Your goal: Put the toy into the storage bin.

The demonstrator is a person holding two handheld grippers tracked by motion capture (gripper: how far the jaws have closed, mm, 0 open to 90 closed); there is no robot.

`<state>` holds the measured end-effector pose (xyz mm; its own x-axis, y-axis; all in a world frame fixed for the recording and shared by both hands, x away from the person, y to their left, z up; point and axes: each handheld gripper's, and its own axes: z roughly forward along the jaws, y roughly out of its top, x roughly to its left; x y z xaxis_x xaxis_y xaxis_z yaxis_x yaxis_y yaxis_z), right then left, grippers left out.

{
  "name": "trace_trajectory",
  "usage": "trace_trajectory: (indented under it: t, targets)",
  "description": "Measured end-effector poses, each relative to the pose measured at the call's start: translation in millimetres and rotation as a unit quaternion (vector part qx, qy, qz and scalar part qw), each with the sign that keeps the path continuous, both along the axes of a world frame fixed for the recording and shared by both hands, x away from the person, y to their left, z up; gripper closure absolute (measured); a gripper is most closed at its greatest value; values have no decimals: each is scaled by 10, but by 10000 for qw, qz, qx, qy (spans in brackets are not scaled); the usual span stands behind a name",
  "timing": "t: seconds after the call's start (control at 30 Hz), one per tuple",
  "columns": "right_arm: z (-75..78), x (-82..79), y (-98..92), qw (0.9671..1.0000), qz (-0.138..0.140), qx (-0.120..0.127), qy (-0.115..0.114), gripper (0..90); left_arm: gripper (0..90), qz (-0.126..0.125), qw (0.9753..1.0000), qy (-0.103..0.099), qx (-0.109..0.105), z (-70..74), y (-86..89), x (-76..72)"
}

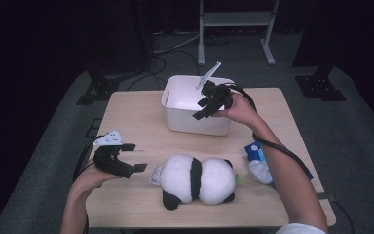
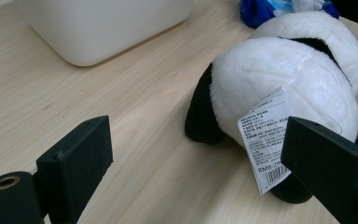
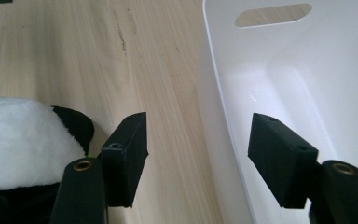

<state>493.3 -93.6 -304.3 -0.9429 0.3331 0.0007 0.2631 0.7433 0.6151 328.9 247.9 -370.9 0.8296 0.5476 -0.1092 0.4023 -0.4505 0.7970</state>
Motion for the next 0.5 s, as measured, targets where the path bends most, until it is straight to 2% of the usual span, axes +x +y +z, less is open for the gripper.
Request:
trace_trajectory:
  t: [0.2,0.33,0.5]
  targets:
    - [-27,61,19,10000,-18,-39,-6,385,77,1,10000,9,-13,1,7,4]
    - [-88,118,46,9998,-81,-174,19,440,77,6,10000,25,4,-5,15,3]
    - [-153,166,82,9995,-116,-252,118,581,77,16,10000,31,-15,-6,27,4]
